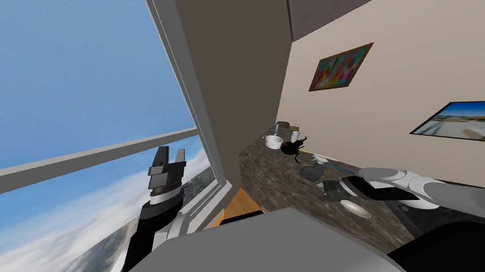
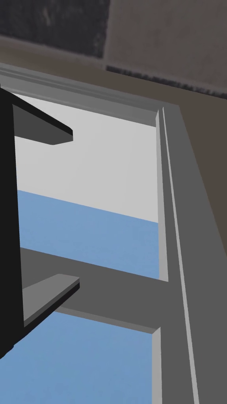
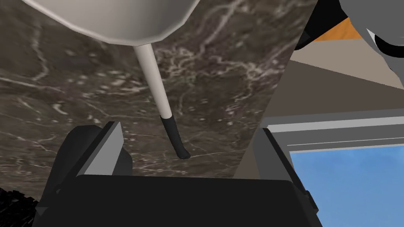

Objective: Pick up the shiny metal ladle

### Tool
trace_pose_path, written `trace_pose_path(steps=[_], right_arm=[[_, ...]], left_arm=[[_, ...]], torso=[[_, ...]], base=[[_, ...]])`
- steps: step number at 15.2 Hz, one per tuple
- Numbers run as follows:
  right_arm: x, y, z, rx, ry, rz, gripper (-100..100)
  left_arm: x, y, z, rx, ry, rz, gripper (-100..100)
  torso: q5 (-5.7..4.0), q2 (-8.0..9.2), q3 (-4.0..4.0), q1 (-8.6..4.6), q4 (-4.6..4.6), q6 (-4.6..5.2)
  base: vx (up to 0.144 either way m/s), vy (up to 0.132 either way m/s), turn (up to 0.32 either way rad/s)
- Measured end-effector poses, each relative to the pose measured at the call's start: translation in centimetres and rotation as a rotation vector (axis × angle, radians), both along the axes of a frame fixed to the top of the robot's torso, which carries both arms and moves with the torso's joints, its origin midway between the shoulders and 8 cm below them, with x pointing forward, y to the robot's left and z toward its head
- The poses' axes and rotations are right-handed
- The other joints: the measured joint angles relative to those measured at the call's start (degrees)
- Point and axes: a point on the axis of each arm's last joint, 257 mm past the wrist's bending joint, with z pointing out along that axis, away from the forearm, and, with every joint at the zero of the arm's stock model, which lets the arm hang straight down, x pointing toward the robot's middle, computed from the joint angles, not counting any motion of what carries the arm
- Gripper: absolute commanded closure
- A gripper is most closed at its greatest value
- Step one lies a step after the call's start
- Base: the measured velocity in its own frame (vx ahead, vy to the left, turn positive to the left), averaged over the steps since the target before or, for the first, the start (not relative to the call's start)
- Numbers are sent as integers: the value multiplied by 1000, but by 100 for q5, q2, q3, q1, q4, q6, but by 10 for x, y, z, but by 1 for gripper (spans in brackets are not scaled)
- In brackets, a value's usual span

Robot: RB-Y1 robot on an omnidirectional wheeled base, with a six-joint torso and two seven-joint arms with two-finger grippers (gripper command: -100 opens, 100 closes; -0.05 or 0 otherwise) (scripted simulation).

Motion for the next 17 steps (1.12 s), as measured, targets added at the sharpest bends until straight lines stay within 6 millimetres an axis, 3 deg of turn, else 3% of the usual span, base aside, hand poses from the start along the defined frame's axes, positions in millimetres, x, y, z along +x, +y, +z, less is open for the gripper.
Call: trace_pose_path(steps=[3,7,12,13,17], right_arm=[[-20,-21,-1,-55,62,7,-100],[-64,-53,3,-126,167,14,-100],[-77,-51,-18,-123,171,-1,-100],[-77,-50,-19,-124,170,-2,100],[-80,-52,-19,-130,175,4,100]], left_arm=[[0,0,0,0,0,0,0],[0,0,0,0,0,0,0],[0,0,0,0,0,0,0],[0,0,0,0,0,0,0],[0,0,0,0,0,0,0]], torso=[[-2,-3,-2,-5,-1,0],[-1,-17,-10,-4,-4,-1],[-10,-2,-1,-29,-1,2],[-9,-1,0,-28,0,3],[-17,7,9,-27,12,14]], base=[[10,40,139],[36,36,153],[7,-8,64],[0,0,0],[-1,-1,6]])
